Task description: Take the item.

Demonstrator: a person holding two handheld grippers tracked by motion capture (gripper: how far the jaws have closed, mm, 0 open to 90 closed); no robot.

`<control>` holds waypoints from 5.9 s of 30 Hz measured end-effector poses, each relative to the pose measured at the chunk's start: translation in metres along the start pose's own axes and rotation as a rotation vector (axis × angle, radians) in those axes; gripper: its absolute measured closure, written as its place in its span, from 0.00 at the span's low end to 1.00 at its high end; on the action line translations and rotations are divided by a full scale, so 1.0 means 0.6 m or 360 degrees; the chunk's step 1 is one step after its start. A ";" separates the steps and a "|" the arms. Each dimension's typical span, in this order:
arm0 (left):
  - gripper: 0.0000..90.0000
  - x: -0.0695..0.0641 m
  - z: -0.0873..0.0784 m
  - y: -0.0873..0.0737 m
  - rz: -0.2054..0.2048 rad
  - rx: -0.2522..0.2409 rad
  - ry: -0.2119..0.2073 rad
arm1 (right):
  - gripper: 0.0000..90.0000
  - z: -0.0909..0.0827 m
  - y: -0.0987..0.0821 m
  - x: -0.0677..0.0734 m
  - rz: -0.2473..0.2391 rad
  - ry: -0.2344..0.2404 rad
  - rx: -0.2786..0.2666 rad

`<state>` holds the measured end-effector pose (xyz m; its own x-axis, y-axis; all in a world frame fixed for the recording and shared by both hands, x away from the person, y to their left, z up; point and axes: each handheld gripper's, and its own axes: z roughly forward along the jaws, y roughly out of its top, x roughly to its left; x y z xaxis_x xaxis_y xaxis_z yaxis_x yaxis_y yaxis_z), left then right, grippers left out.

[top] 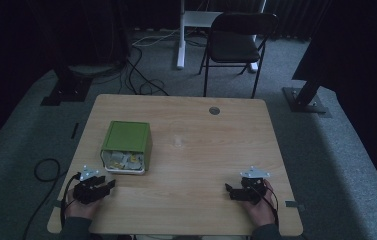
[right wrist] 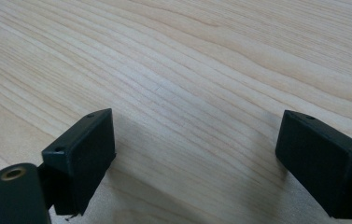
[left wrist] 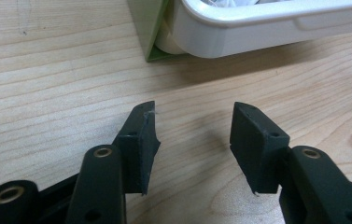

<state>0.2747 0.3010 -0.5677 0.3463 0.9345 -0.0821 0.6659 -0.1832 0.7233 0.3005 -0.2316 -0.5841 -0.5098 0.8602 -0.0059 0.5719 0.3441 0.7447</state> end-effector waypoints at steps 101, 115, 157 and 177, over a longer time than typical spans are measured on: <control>0.55 -0.096 -0.020 0.070 0.0251 -0.0095 -0.0244 | 0.13 -0.001 -0.001 0.004 0.0032 -0.0029 0.0001; 0.59 -0.110 -0.018 0.084 0.0271 -0.0066 -0.0319 | 0.13 -0.001 -0.001 0.005 0.0033 -0.0029 0.0001; 0.70 -0.100 -0.011 0.093 0.0354 -0.0046 -0.0091 | 0.13 -0.001 -0.001 0.004 0.0033 -0.0029 0.0001; 0.66 -0.118 0.019 0.114 0.0413 -0.0021 -0.0050 | 0.13 -0.001 -0.001 0.005 0.0034 -0.0030 0.0002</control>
<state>0.3034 0.2190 -0.5201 0.5251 0.8466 0.0863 0.5432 -0.4116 0.7318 0.2987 -0.2295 -0.5841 -0.4855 0.8742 -0.0025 0.5831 0.3260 0.7441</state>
